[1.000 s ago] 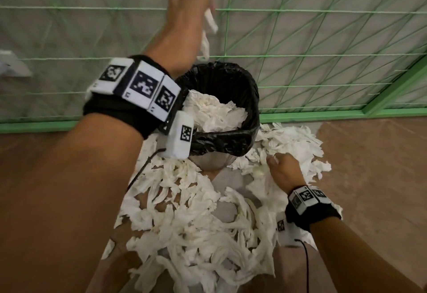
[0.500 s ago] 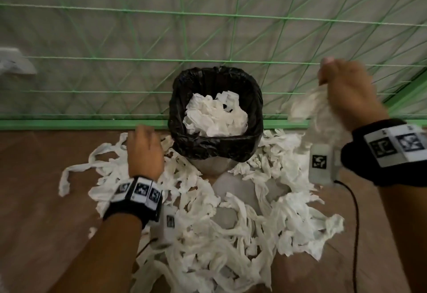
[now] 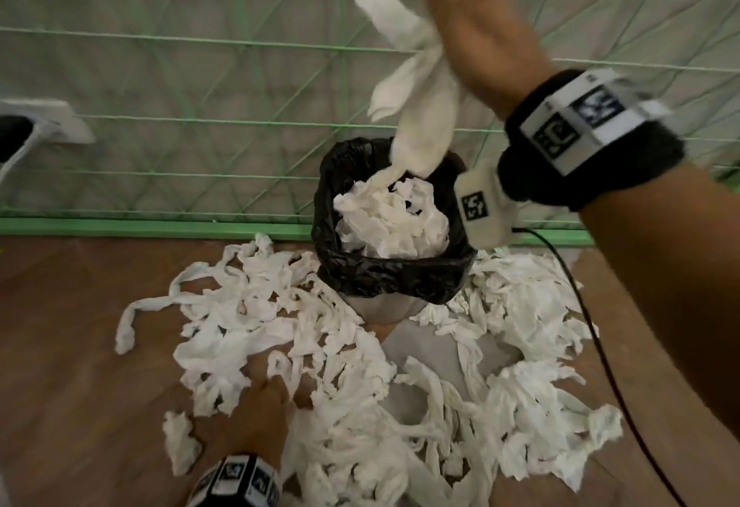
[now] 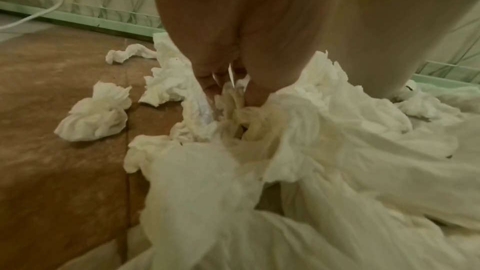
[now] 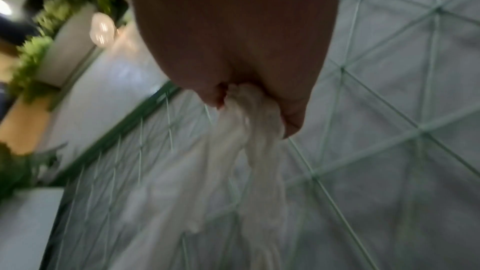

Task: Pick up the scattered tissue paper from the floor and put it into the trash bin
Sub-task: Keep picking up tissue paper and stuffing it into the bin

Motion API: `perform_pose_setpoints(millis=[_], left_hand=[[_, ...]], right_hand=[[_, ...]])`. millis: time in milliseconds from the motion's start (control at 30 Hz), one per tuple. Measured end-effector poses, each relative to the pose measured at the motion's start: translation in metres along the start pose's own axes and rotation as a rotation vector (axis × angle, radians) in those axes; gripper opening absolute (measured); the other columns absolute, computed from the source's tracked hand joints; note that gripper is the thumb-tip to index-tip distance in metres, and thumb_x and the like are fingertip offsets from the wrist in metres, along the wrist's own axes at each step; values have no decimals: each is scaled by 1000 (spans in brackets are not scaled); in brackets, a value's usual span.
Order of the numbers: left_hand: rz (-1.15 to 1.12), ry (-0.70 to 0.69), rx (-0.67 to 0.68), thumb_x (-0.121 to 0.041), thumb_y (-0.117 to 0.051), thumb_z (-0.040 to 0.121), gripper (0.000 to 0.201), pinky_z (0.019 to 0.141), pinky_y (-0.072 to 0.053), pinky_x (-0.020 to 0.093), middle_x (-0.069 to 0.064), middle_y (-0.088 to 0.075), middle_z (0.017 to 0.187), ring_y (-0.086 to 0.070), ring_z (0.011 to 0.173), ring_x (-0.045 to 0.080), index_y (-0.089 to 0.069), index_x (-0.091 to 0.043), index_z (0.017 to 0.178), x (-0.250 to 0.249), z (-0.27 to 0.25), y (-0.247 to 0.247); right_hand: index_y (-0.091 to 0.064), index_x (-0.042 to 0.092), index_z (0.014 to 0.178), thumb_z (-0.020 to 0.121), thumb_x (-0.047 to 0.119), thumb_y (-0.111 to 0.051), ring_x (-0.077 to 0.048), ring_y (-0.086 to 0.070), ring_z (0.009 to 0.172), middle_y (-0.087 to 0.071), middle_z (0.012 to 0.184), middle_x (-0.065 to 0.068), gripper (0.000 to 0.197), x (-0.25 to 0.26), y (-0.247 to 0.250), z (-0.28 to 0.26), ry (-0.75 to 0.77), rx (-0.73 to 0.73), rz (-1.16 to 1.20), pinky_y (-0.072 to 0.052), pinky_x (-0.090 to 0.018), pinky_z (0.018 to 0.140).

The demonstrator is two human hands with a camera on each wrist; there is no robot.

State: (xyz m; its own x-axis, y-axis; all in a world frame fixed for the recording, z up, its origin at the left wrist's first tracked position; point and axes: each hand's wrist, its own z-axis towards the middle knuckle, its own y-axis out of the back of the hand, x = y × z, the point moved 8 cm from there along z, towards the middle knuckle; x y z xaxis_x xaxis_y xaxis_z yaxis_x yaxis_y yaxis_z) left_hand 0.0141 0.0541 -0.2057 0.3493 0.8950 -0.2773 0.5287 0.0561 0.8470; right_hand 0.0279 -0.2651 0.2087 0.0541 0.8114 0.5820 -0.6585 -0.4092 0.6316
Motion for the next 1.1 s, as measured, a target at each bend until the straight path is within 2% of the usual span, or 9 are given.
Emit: perform_pose_setpoints(millis=[133,200,300,400,567,700,833,967,1100], left_hand=[[-97,185,11,-28,-26,98,43,116,-22,53,-5,-34,152,-34,139,24,-34,-37,140,16,-2,8],[-69,189,9,-33,-22,95,47,115,-22,55,-9,-29,153,-31,141,21,-30,-37,140,18,-1,11],[-110,167,-85,-37,-27,96,30,98,-41,56,1,-45,130,-46,123,25,-45,-28,118,20,4,19],[-229,81,-172,-36,-38,97,27,85,-46,43,16,-50,114,-52,104,34,-49,-14,107,10,5,33],[-424,15,-240,-22,-49,97,24,89,-45,41,18,-61,108,-59,104,37,-47,-7,115,-6,7,64],[-479,-47,-248,-11,-42,98,25,72,-47,37,17,-66,83,-61,75,32,-42,-14,123,-21,11,87],[-480,-81,-309,-5,-41,98,31,91,-42,39,24,-63,117,-58,112,40,-50,-4,127,-38,13,121],[-585,-93,-360,-38,-42,99,36,91,-41,41,19,-61,120,-56,112,36,-48,-10,122,-61,11,169],[-657,-280,-535,-32,-51,97,19,76,-53,40,6,-60,96,-61,87,28,-40,-18,105,-100,8,238]], right_hand=[[-60,12,102,95,29,-49,-23,-54,97,-56,104,-6,22,-48,-86,-50,-165,568,-396,-45,-33,89],[-62,19,118,92,32,-56,-22,-56,111,-58,125,-4,30,-67,-105,-81,-257,785,-399,-45,-31,90],[-65,24,116,89,22,-59,-20,-59,114,-62,125,-1,27,-81,-90,-84,-321,600,-233,-48,-31,94],[-71,20,95,83,8,-56,-13,-64,90,-70,92,5,23,-101,-42,-80,-430,165,-26,-48,-25,80],[-68,17,81,79,9,-56,-24,-65,81,-68,80,-5,15,-177,16,-141,-690,-207,11,-53,-39,82],[-66,4,98,87,19,-55,-38,-63,99,-67,106,-23,22,-246,0,-235,-962,149,-364,-48,-37,86],[-49,27,122,81,37,-67,-38,-61,99,-30,142,-21,46,-282,-27,-340,-1196,504,-530,-51,-38,89],[-52,26,120,85,33,-60,-36,-58,105,-45,126,-14,37,-277,-40,-362,-1040,614,-667,-48,-39,93],[-55,18,111,90,23,-50,-28,-60,107,-61,116,-10,23,-272,-42,-365,-1008,696,-713,-48,-33,89]])
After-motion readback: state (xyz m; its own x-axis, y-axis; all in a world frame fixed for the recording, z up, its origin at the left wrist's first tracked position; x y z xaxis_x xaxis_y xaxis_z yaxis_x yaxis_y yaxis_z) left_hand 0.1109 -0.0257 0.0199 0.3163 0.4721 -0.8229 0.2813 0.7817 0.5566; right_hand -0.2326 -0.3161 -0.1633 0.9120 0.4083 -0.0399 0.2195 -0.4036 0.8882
